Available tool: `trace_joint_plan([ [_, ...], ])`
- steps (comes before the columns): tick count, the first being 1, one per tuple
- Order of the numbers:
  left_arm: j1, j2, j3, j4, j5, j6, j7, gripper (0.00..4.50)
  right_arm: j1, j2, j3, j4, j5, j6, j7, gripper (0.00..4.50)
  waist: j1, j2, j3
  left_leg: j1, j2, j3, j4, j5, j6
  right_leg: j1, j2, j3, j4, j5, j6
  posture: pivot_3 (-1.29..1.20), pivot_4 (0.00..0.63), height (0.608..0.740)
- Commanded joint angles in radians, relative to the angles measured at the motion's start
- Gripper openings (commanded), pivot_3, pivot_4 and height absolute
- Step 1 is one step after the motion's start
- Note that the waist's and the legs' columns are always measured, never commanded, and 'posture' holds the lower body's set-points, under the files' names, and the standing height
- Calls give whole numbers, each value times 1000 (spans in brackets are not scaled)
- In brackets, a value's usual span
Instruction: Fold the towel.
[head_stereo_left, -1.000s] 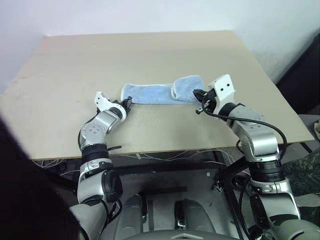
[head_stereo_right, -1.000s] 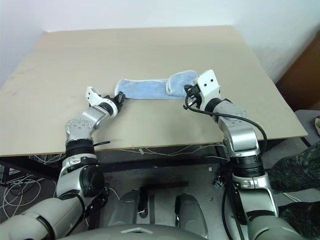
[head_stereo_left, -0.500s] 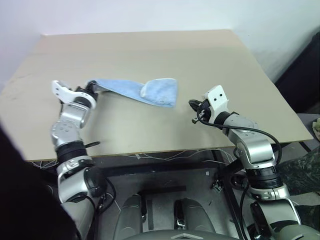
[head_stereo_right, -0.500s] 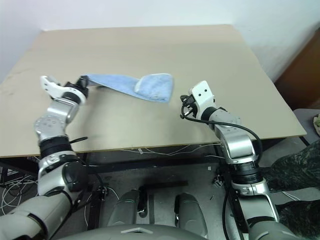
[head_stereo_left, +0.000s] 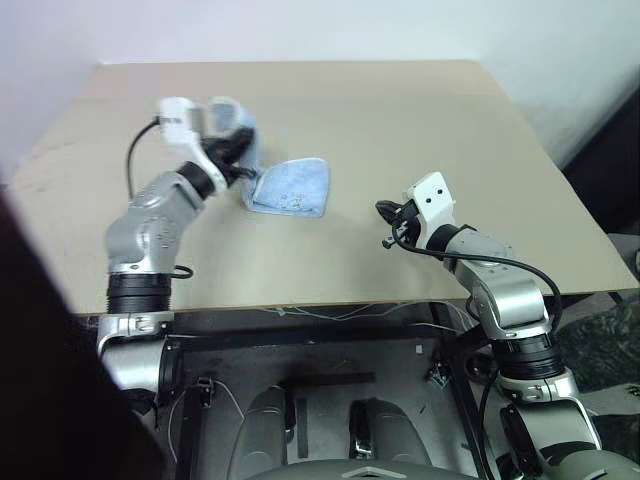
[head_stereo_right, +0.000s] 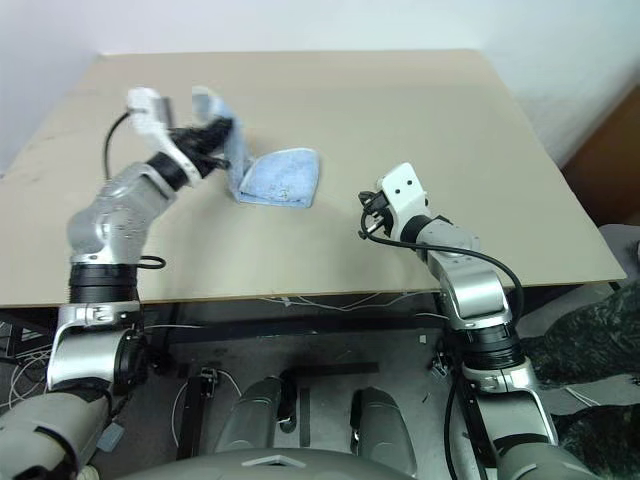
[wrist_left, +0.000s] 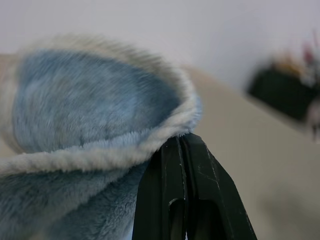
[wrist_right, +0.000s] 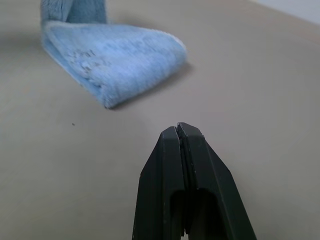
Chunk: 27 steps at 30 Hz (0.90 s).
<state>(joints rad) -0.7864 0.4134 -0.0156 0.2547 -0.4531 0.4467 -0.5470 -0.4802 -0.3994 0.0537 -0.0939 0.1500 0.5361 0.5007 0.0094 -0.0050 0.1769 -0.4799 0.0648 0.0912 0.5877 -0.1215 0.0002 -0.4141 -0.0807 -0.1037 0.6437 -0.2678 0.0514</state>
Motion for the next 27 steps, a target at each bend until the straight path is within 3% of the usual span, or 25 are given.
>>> trace_joint_plan([
  [1, -11, 2, -108, 8, 123, -108, -106, 20, -11, 6, -16, -28, 1, -16, -14, 0, -2, 0, 0, 0, 0, 2, -1, 0, 0, -2, 0, 1, 0, 0, 0, 0, 150, 728],
  [5, -42, 0, -179, 105, 247, -168, -118, 20, 5, 5, -26, -46, 4, -11, -29, 0, -5, 0, 0, 0, 1, 9, -1, 1, 2, -7, 3, 7, 5, 2, 4, 0, 150, 728],
  [9, -71, -22, -163, 181, 282, -187, -116, 20, 19, 5, -30, -62, 6, -5, -43, 0, -4, 0, 0, 0, 2, 10, 2, 0, 1, -7, 3, 8, 5, 1, 3, 0, 150, 728],
  [12, -79, -34, -144, 208, 289, -186, -108, 635, 25, 7, -29, -69, 8, -2, -48, 0, -4, 0, 0, -1, 2, 10, 4, -1, 3, -7, 1, 9, 5, 1, 2, 0, 150, 728],
  [23, -21, -33, -84, 135, 246, -126, -161, 4351, 7, 6, -22, -59, 11, -2, -43, 0, -3, 0, 0, -1, 2, 12, 4, -2, 4, -7, 1, 11, 5, 2, 5, 0, 150, 728],
  [27, 12, -25, -61, 83, 237, -97, -159, 4351, 3, 6, -17, -55, 10, -3, -38, 0, -4, 0, 0, -1, 2, 11, 5, -2, 4, -7, 1, 11, 5, 2, 5, 0, 150, 728],
])
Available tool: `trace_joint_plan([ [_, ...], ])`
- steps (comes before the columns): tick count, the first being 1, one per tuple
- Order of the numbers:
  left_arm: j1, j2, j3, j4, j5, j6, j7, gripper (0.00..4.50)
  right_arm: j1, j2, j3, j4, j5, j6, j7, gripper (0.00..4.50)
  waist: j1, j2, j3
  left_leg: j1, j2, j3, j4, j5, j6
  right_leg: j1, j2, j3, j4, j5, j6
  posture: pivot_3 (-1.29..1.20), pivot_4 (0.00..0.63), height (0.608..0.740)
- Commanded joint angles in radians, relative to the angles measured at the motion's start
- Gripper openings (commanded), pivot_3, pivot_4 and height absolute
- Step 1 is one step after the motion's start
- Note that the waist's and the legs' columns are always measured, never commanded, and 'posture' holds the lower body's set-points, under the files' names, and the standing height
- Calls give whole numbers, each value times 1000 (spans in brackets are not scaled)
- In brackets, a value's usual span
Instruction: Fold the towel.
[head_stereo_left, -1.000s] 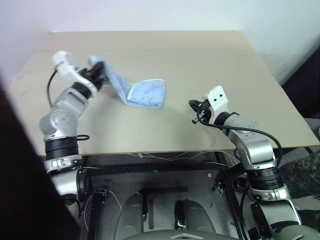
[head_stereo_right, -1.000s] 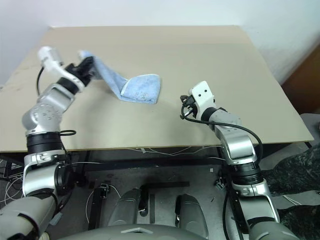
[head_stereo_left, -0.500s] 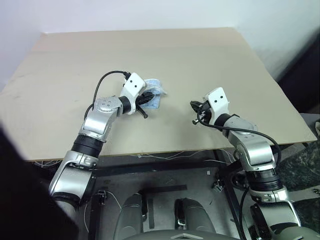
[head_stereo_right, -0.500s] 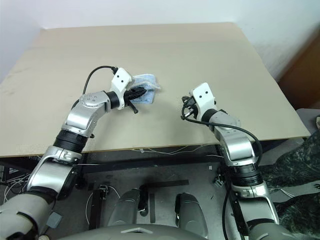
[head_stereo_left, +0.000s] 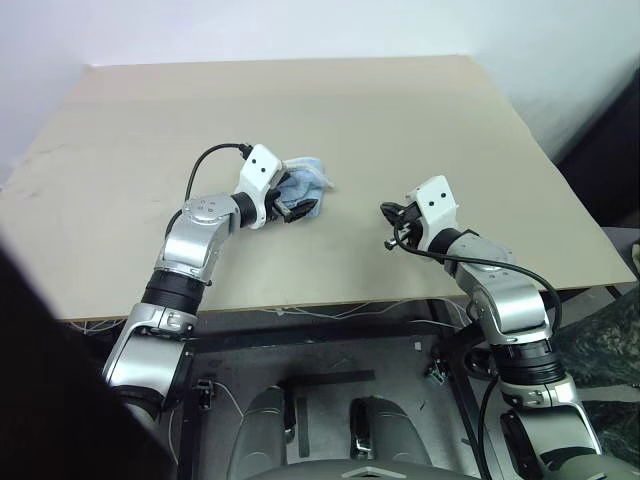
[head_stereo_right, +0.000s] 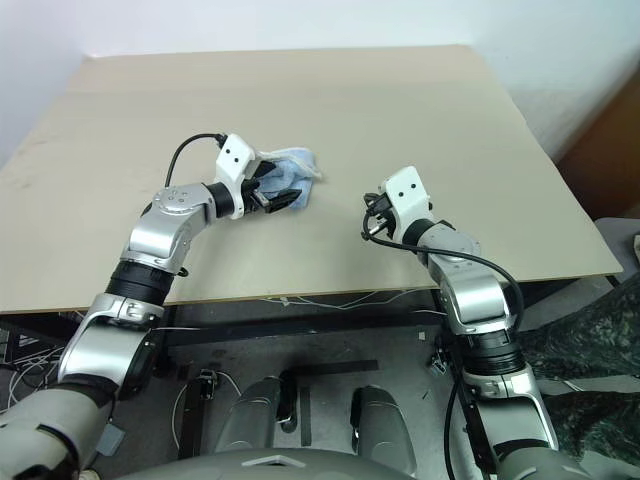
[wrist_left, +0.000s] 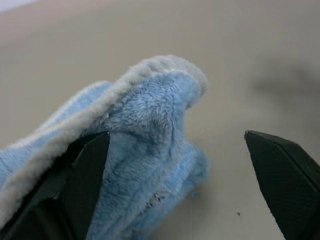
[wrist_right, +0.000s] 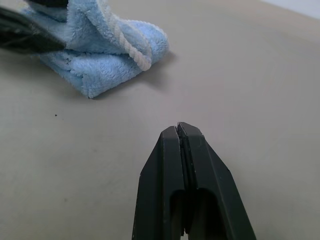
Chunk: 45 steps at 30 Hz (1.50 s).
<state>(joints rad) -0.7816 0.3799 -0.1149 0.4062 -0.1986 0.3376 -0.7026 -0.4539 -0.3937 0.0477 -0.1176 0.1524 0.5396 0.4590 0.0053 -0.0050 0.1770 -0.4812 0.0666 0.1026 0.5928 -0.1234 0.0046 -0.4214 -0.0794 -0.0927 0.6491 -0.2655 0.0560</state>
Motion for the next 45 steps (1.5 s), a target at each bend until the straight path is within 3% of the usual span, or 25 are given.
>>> trace_joint_plan([
  [1, 23, 14, 50, -101, -40, 30, -21, 4351, -25, 0, -11, -31, 8, -6, 5, 0, 0, 0, 0, 0, 0, 0, 0, 0, 0, 0, 0, 0, 0, 0, 0, 0, 150, 728],
  [5, 62, 30, 70, -186, -76, 77, -54, 4351, -23, 0, -10, -38, 8, -3, 5, 0, 0, 0, 0, 0, 0, 0, 0, 0, 0, 0, 0, 0, 0, 0, 0, 0, 150, 728],
  [11, 169, 142, 134, -291, -136, 154, -124, 4351, -34, 0, -19, -41, 21, -8, 12, 0, -18, 0, 0, 1, 0, 1, 0, 0, 0, 0, 0, 1, 0, 0, 0, 0, 150, 728],
  [14, 156, 141, 183, -244, -131, 150, -65, 3748, -44, 3, -22, -35, 29, -9, 17, 0, -16, 0, 0, 1, 0, 0, 0, 0, 0, 0, 0, 1, 1, 0, 0, 0, 150, 728],
  [25, -131, 10, 163, 151, 9, -96, 110, 23, -288, 86, 45, 241, -16, -141, 43, 0, -17, 0, 0, 0, 0, 2, 2, 0, 0, -1, 0, 2, -1, 5, 1, 0, 150, 728],
  [31, -204, -26, 16, 412, 163, -223, 54, 23, -347, 119, 68, 322, -48, -203, 44, 0, -17, 0, 0, 0, -2, 8, 1, 2, 3, -1, 4, 3, 1, 6, 7, 0, 150, 728],
  [38, -208, -47, -18, 604, 230, -287, 61, 23, -277, 115, 58, 248, -52, -178, 40, 0, -19, 0, 0, 0, -1, 6, 2, 1, 3, -3, 3, 3, 2, 6, 7, 0, 150, 728],
  [42, -211, -59, 38, 602, 182, -296, 51, 23, -238, 102, 47, 193, -49, -150, 35, 0, -20, 0, 0, 0, 0, 4, 3, 0, 1, -3, 1, 4, 3, 6, 6, 0, 150, 728],
  [45, -214, -80, 172, 508, 32, -251, 14, 23, -207, 86, 34, 148, -43, -127, 31, 0, -19, 0, 0, 0, 0, 4, 3, 0, 1, -3, 0, 4, 3, 6, 6, 0, 150, 728],
])
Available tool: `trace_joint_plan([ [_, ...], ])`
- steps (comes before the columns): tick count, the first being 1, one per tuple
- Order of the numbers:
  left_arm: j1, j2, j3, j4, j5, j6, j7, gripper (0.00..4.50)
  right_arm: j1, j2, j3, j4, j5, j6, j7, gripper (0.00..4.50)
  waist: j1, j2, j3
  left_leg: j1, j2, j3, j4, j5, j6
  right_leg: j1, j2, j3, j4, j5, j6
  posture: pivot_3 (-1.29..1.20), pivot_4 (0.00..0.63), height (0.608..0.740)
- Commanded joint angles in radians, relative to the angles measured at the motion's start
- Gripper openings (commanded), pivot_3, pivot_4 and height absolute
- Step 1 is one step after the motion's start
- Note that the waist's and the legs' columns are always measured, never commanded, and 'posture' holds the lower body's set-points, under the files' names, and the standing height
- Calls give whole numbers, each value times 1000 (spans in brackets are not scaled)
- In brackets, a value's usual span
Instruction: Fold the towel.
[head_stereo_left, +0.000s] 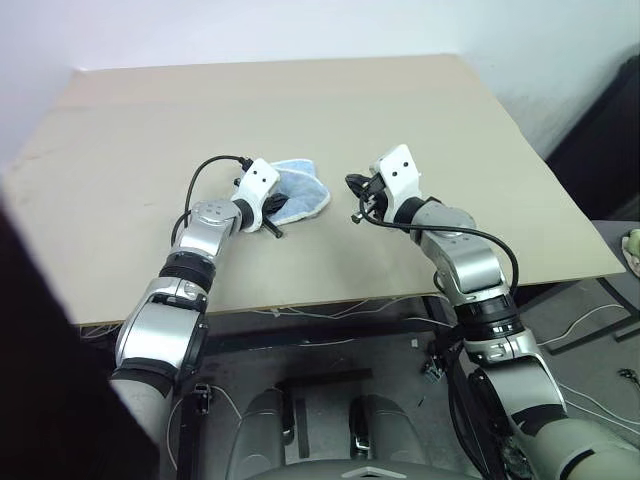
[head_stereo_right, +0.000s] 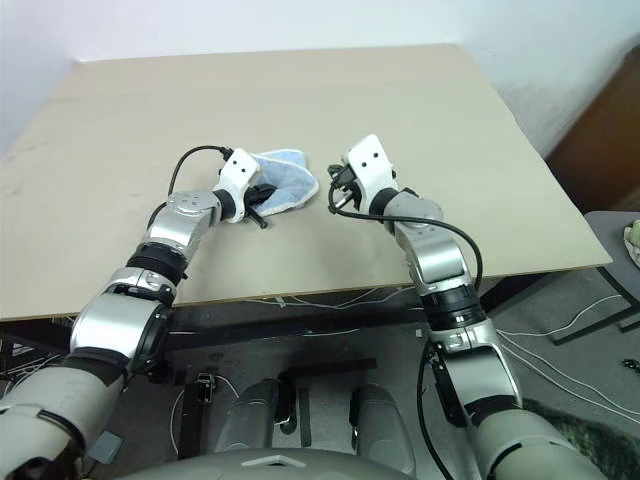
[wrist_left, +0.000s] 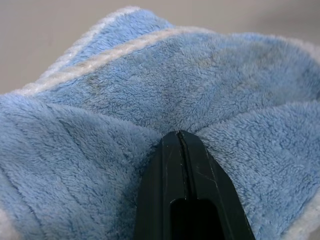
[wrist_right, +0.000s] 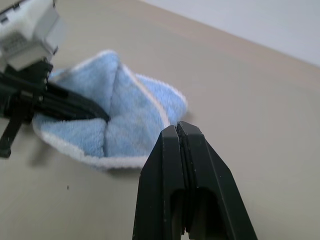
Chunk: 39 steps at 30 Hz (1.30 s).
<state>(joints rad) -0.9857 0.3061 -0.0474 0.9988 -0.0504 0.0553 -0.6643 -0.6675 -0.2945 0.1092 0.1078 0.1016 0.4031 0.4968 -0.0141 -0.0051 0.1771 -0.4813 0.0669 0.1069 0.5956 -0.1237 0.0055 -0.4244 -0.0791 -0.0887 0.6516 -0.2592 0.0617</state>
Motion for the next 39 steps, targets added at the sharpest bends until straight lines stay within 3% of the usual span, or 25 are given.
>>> trace_joint_plan([
  [1, -11, -7, 155, -125, -167, 73, -15, 23, 18, -19, -33, -95, 9, 18, -9, 0, 1, 0, 0, 0, 0, 0, 0, 0, 0, 0, 0, 0, 0, 0, 0, 0, 150, 728],
  [7, 46, 35, 330, -345, -343, 320, 56, 23, 64, -39, -57, -161, 17, 61, -19, 0, -2, 0, 0, -1, 0, -1, 0, 2, 3, 0, 2, 0, 0, 0, 1, 0, 150, 728],
  [13, 114, 88, 365, -432, -372, 417, 106, 23, 81, -37, -56, -179, 26, 81, -9, 0, -1, 0, 0, 2, 0, 0, 1, 2, 2, 2, 4, 0, 3, 0, 1, 0, 150, 728],
  [14, 123, 93, 381, -439, -384, 431, 120, 379, 78, -31, -57, -177, 40, 93, -1, 0, 1, 0, 0, 2, 0, 0, 2, 2, 2, 2, 4, 0, 3, 0, 1, 0, 150, 728],
  [17, 163, 105, 404, -495, -414, 452, 121, 1145, 58, 2, -75, -157, 102, 175, 8, 567, 0, 0, 0, 2, 0, -1, 3, 1, 0, 2, 1, 0, 3, 0, 0, 0, 150, 728],
  [21, 257, 162, 363, -558, -348, 402, 110, 2429, -32, 82, -138, -2, 172, 258, -36, 1806, -7, 0, 0, 2, 0, -1, 3, 0, 0, 2, 0, 0, 3, 0, -1, 0, 150, 728],
  [25, 298, 204, 373, -581, -330, 376, 128, 2484, -153, 133, -205, 204, 222, 275, -52, 3144, -2, 0, 0, 2, 0, 0, 2, 0, 0, 1, 2, 1, 3, 2, -3, 0, 150, 728],
  [29, 316, 240, 399, -597, -336, 343, 132, 2484, -318, 177, -313, 545, 269, 260, -99, 4480, -2, 0, 0, 1, 1, 1, 1, 0, 0, 0, 1, 1, 3, 2, -3, 0, 150, 728],
  [33, 342, 250, 409, -639, -346, 352, 145, 2484, -448, 196, -397, 819, 307, 220, -119, 4480, 0, 0, 0, 1, 0, 3, 1, 0, 0, 0, 0, 1, 1, 2, -2, 0, 150, 728],
  [39, 385, 242, 417, -706, -360, 374, 161, 2484, -557, 215, -434, 1037, 299, 147, -108, 4480, -6, 0, 0, 1, 0, 5, -1, 0, 0, -1, 2, 2, 0, 4, 1, 0, 150, 728],
])
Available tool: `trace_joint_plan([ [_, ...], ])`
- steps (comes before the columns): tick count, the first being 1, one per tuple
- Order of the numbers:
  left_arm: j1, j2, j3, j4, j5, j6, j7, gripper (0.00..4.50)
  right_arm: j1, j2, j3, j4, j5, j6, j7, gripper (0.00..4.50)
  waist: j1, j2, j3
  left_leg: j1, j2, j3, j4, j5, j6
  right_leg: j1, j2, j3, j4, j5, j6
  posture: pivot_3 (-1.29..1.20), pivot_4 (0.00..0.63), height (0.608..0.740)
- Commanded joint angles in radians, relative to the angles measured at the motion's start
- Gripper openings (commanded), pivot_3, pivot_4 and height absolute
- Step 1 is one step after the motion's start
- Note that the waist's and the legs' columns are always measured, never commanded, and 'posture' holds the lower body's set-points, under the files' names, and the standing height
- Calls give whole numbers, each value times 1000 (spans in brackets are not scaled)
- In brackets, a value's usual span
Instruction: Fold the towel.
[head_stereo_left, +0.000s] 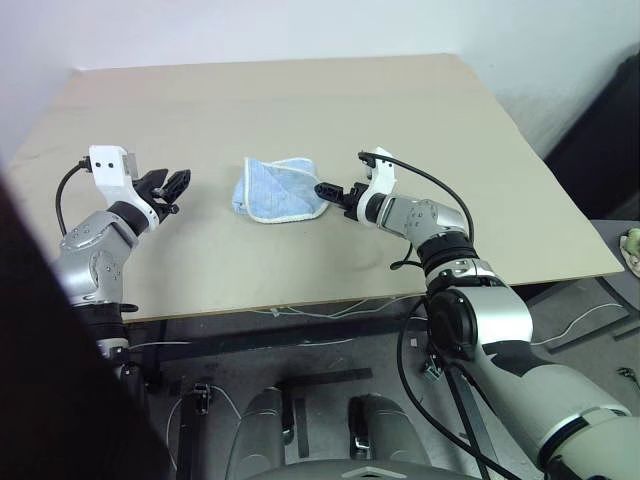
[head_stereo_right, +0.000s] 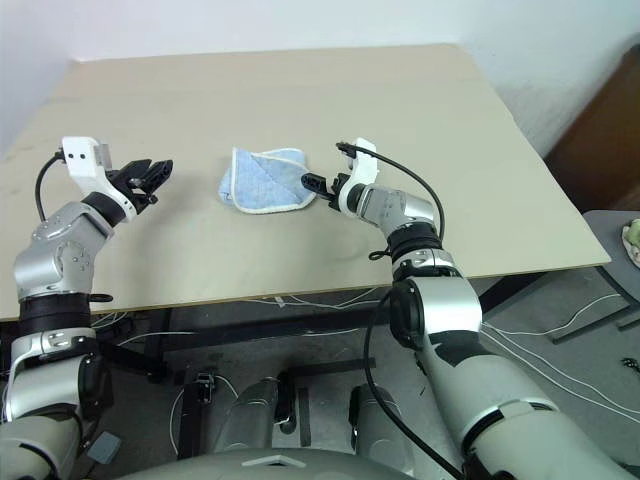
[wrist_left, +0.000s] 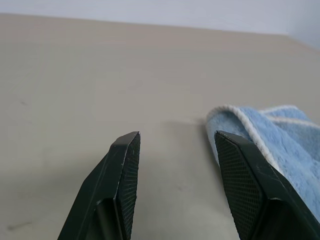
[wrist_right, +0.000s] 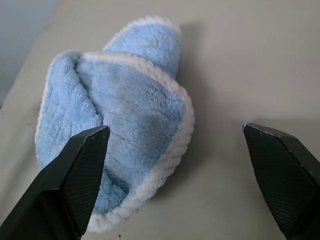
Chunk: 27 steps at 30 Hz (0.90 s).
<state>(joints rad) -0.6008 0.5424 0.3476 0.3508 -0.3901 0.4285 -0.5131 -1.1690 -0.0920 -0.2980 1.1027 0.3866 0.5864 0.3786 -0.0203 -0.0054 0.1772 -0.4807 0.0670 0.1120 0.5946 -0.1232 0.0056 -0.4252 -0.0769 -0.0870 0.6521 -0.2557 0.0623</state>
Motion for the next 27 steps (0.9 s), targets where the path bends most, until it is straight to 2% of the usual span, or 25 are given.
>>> trace_joint_plan([
  [1, 4, 4, 22, -67, -24, 4, 13, 2484, -69, 20, -32, 61, 16, -40, 15, 4480, 0, 0, 0, 0, 0, 0, 0, 0, 0, 0, 0, 0, 0, 0, 0, 0, 150, 728],
  [10, 27, -1, 15, -108, -38, 22, 36, 2484, -127, 90, -51, 127, 12, -55, 37, 4480, 1, 0, 0, 0, 1, -1, 0, 0, 0, 0, 0, 0, 1, 0, 0, 0, 150, 728],
  [19, 44, -15, 7, -142, -47, 32, 58, 2484, -132, 151, -93, 174, 6, -158, -64, 4480, 0, 0, 0, 0, 1, -1, 0, 0, 0, 0, -2, 0, 0, 0, 0, 0, 150, 728],
  [23, 46, -22, 2, -154, -47, 39, 64, 2484, -133, 152, -129, 183, 27, -193, -90, 3619, 0, 0, 0, 0, 1, -1, 0, 0, 0, 0, -2, 0, 0, 0, 0, 0, 150, 728],
  [27, 44, -26, -3, -162, -46, 46, 60, 2484, -131, 146, -146, 184, 30, -197, -83, 2247, 0, 0, 0, 0, 1, -1, 0, 0, 0, 0, -2, 0, 0, 0, 0, 0, 150, 728],
])
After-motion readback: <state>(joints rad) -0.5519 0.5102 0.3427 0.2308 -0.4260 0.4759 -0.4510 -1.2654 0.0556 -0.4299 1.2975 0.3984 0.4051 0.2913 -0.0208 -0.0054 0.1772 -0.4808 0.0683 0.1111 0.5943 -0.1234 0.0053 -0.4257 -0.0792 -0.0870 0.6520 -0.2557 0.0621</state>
